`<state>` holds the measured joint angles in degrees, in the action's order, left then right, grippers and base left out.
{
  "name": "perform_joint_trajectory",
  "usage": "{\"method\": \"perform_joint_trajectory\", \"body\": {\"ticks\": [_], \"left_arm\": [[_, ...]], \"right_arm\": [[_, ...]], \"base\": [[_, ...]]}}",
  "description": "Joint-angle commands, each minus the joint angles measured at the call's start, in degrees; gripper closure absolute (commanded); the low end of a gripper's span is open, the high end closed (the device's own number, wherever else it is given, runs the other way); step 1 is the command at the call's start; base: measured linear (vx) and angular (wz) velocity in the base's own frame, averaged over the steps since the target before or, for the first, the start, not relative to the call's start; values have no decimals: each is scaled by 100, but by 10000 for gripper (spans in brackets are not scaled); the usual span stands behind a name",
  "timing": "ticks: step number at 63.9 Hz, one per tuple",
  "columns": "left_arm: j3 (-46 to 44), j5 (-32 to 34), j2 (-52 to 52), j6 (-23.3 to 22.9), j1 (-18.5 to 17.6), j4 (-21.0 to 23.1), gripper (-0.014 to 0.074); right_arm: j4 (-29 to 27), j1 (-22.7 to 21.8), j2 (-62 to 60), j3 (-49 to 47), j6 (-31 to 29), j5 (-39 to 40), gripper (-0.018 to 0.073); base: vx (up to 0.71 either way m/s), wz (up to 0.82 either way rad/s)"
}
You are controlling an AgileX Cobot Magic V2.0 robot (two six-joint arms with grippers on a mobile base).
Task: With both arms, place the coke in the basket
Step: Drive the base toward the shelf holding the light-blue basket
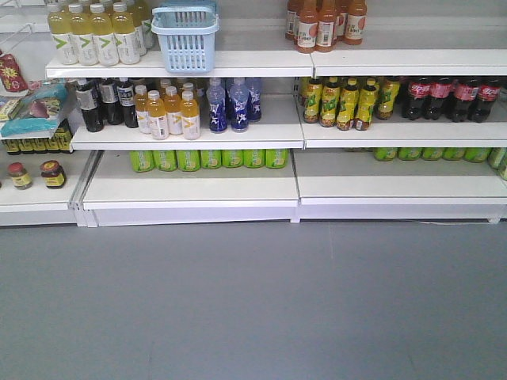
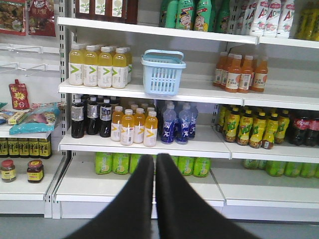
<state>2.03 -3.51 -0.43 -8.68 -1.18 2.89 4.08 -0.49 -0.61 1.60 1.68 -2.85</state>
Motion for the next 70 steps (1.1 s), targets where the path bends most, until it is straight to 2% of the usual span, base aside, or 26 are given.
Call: {"method": "perform_joint_trajectory", "body": {"ticks": [1,70], "left_arm": [[-162,384,-112,-41,9,43,603],[-162,384,-112,-41,9,43,603]], "right_arm": [[28,6,32,47,-26,442,569],[28,6,32,47,-26,442,569]], "base": [[0,0],[0,0]]}}
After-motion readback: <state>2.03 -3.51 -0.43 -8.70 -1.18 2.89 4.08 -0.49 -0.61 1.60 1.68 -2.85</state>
